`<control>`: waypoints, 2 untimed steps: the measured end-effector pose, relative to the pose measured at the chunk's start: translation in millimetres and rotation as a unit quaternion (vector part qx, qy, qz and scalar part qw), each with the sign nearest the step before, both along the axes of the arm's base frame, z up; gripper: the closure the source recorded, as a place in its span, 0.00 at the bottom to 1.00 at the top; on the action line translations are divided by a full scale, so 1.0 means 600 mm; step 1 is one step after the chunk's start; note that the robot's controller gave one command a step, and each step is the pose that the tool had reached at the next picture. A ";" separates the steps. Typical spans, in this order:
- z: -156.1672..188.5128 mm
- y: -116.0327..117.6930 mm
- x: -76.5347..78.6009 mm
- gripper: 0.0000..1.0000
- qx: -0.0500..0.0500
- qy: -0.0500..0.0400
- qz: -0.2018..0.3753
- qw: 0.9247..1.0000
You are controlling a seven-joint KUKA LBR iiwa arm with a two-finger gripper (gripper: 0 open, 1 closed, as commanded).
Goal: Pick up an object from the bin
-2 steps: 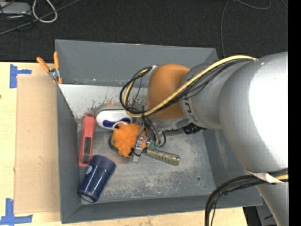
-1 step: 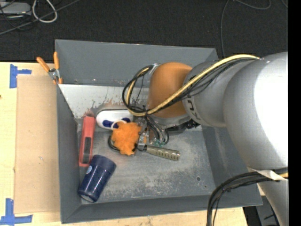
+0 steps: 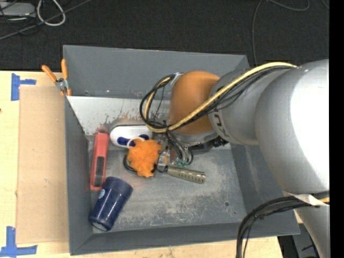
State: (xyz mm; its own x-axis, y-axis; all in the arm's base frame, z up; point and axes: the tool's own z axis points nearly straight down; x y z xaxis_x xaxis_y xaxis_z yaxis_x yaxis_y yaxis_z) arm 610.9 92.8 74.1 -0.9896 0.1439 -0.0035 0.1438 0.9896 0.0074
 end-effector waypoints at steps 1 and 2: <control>0.092 -0.037 -0.021 1.00 0.000 0.000 0.111 0.994; 0.092 -0.037 -0.021 1.00 0.000 0.000 0.111 0.994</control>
Offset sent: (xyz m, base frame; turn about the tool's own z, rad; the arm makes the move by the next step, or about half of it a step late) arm 0.0000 0.0000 0.0000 0.0000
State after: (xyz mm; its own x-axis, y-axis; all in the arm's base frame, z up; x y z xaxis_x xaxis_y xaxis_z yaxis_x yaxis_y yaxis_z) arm 598.5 70.6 129.2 -0.9969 -0.0785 -0.0032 -0.0785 0.9969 0.0064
